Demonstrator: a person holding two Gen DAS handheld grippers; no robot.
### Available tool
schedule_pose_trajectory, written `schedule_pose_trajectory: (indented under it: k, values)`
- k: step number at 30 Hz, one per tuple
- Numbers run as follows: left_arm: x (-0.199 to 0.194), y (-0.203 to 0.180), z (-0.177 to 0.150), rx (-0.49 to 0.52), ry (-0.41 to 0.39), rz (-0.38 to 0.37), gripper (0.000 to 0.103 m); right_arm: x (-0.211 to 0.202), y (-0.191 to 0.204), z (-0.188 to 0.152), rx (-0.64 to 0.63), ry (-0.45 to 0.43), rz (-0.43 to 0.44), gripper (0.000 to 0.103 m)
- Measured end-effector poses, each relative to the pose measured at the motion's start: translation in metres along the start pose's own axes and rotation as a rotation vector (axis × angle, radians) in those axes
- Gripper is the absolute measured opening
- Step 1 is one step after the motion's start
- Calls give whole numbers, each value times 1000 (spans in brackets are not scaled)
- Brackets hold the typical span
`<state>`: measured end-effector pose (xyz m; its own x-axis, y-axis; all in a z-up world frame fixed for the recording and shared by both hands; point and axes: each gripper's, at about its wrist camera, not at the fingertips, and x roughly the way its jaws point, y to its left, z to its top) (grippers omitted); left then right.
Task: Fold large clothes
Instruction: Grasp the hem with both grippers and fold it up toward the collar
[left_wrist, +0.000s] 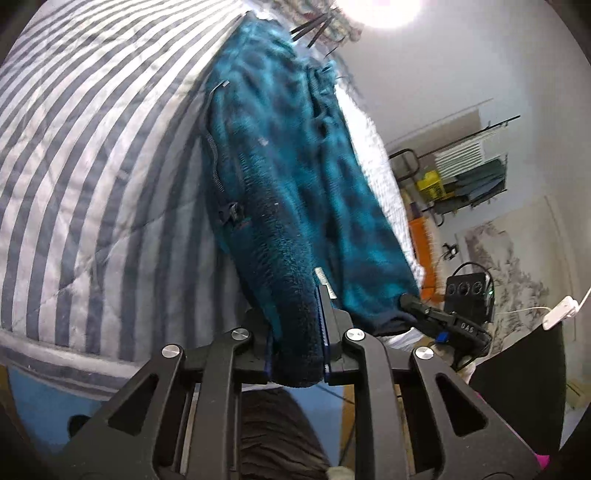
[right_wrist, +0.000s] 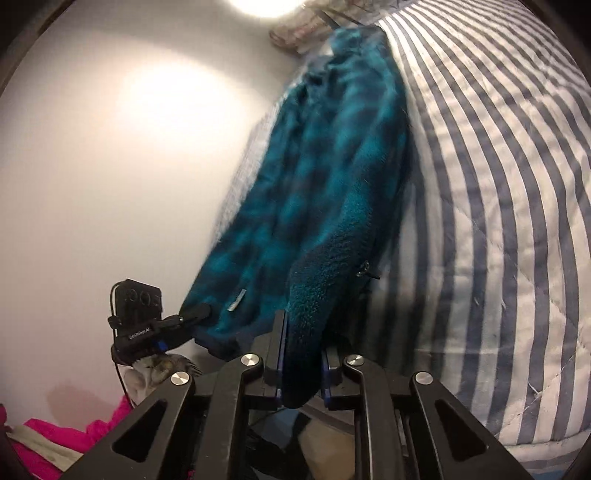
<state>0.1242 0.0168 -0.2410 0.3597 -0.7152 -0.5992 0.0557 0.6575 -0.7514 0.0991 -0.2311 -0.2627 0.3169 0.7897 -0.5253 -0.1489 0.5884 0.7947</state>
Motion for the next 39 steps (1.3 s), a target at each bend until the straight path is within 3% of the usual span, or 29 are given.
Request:
schedule_pose_trajectory:
  k: [12,22,28,34,39]
  values:
    - [-22,-8,60,-117,-135,-58,14,-25,20,42,78,-153,68,10]
    - [6,-13,138,-129,-171,-2,14,-16,18,115,107,-238,-64,10]
    - [43,2,172,-139,-153,69,14,15,4,157,125,-219,-179,10]
    - [80,21,187,-162,-125,117,15,47,-10,182,102,-140,-306,10]
    - [93,23,195,-155,-102,141,16,60,-17,191,98,-94,-335,13]
